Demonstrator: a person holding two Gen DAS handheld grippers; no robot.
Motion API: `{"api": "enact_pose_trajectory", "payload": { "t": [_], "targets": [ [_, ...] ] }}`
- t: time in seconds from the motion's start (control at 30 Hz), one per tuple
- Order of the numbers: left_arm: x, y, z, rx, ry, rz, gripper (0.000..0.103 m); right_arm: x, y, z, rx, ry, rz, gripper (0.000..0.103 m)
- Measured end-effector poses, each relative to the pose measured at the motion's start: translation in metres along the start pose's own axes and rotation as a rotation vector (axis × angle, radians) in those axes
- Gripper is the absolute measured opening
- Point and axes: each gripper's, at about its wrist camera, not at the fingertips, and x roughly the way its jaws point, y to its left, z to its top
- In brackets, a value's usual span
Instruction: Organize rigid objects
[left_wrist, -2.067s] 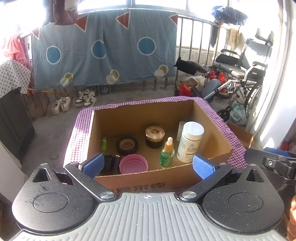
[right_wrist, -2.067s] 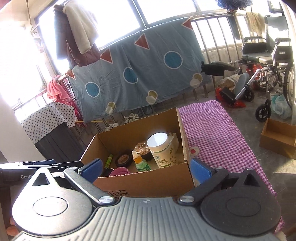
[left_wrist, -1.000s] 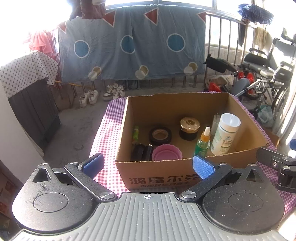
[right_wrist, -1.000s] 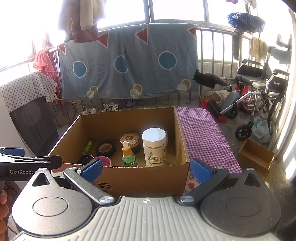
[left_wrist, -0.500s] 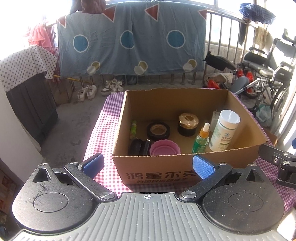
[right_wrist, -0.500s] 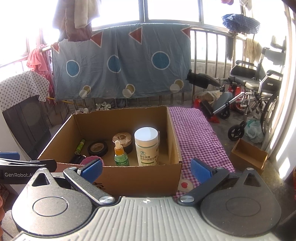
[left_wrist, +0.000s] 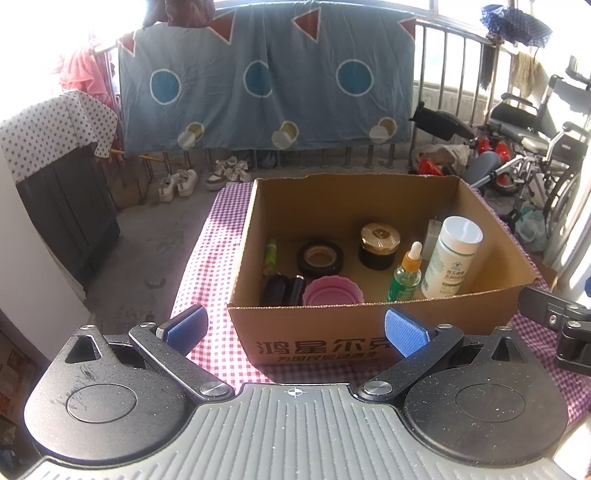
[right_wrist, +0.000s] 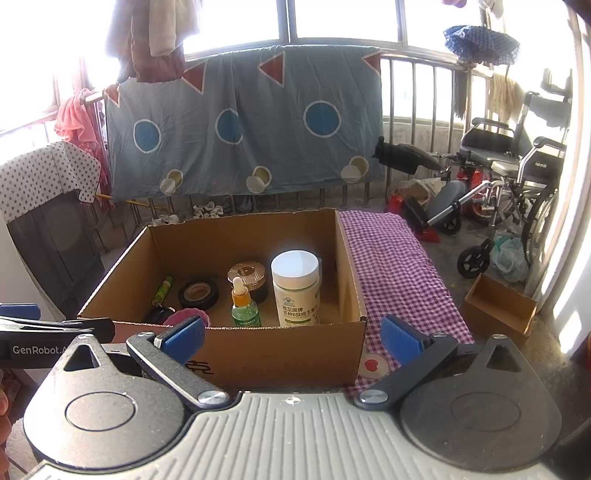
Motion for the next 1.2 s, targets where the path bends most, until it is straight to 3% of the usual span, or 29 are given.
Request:
{"api": "enact_pose_trajectory", "payload": {
  "t": [0.37,1.2],
  "targets": [
    [0.012,-0.016,-0.017,-0.003,0.079,0.046,0.103,0.019,-0.001,-0.007,0.029,0.084,-0.001,0.103],
    [0.025,-0.009,0.003,-0.028,0.055,0.066,0.102,0.045,0.016,0.005,-0.026,0.134,-0.01,0.103]
  ]
}}
